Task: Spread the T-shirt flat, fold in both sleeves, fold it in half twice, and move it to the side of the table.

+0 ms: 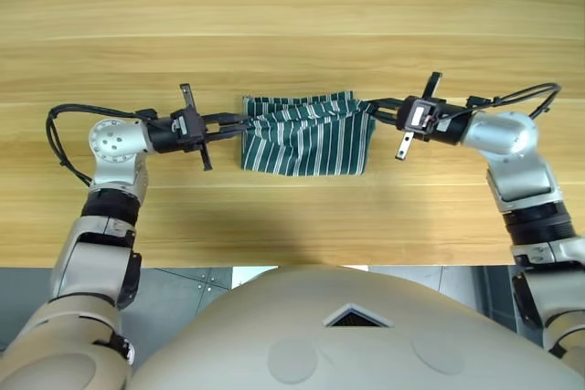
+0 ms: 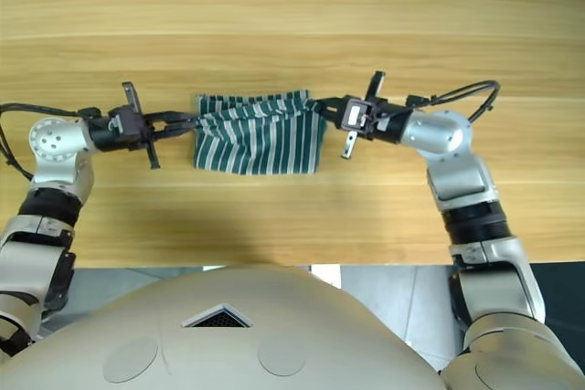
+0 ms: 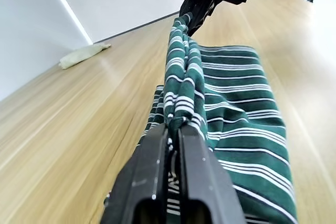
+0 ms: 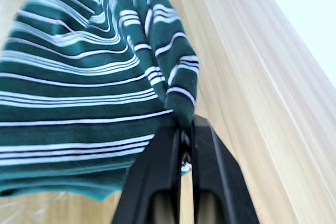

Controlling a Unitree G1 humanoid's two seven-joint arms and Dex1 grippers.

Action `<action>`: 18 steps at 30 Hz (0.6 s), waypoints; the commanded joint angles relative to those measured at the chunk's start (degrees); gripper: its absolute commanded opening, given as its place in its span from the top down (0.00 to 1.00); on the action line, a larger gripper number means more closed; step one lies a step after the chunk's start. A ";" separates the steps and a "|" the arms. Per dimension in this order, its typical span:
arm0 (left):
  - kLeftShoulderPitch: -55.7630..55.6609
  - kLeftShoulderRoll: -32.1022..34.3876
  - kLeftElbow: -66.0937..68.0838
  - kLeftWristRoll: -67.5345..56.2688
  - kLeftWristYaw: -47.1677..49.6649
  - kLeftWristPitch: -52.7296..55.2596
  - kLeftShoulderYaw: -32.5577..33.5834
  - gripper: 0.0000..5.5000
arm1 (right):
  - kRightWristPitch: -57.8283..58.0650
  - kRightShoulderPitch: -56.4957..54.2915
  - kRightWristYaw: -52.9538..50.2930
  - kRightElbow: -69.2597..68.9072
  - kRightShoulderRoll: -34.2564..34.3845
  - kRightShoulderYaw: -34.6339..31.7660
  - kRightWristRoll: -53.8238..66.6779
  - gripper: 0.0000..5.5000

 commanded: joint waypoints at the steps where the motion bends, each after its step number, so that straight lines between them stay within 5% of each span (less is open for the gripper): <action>1: -5.38 -2.85 8.13 4.98 4.37 -0.52 1.71 0.98 | -1.28 -4.89 -3.70 6.95 2.51 1.18 -4.21 0.99; 13: -13.79 -7.00 22.57 16.13 18.96 5.40 3.80 0.98 | -6.67 -15.30 -13.08 33.83 10.91 6.89 -14.14 0.99; 18: -15.03 -7.64 25.70 19.69 22.09 11.76 3.54 0.87 | -8.88 -19.24 -16.77 42.99 13.31 6.01 -14.03 0.81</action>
